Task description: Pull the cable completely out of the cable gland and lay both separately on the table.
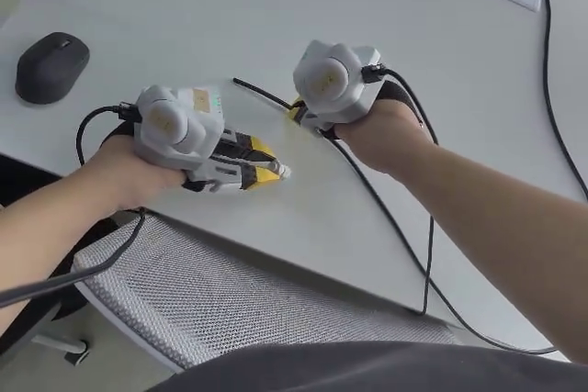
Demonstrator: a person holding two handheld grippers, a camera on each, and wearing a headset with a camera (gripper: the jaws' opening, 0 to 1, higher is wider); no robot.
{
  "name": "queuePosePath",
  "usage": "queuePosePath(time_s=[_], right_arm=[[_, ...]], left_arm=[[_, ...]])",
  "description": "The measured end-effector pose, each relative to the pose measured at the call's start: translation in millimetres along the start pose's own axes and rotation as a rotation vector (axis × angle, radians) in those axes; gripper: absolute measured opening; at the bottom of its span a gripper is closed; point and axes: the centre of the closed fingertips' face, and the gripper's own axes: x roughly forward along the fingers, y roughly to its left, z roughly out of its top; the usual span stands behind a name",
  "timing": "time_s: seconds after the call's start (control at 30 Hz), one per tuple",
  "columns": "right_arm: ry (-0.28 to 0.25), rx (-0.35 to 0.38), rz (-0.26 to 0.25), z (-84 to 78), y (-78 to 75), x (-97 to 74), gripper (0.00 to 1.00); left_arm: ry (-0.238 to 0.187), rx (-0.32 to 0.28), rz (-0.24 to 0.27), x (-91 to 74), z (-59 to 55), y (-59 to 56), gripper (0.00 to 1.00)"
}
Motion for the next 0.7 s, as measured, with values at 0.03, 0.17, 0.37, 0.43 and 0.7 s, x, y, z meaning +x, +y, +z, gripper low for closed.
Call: queuePosePath(time_s=[0.03,0.17,0.37,0.43,0.7], right_arm=[[0.001,-0.001,0.0,-0.4,0.2,0.5,0.0],[-0.004,0.007,0.004,-0.1,0.9,1.7,0.0],[-0.006,0.013,0.014,-0.7,0.7,1.4,0.0],[-0.005,0.0,0.013,-1.1,0.8,1.4,0.0],[0.004,-0.034,0.003,-1.0,1.4,1.6,0.0]], left_arm=[[0.001,-0.002,-0.001,-0.1,-1.1,0.2,0.16],[0.006,0.003,0.004,-1.0,-2.6,0.5,0.16],[0.032,0.02,0.01,0.4,-8.9,2.0,0.16],[0.041,0.025,0.01,0.8,-9.8,2.3,0.16],[0.082,0.05,0.016,2.7,-15.5,2.5,0.16]])
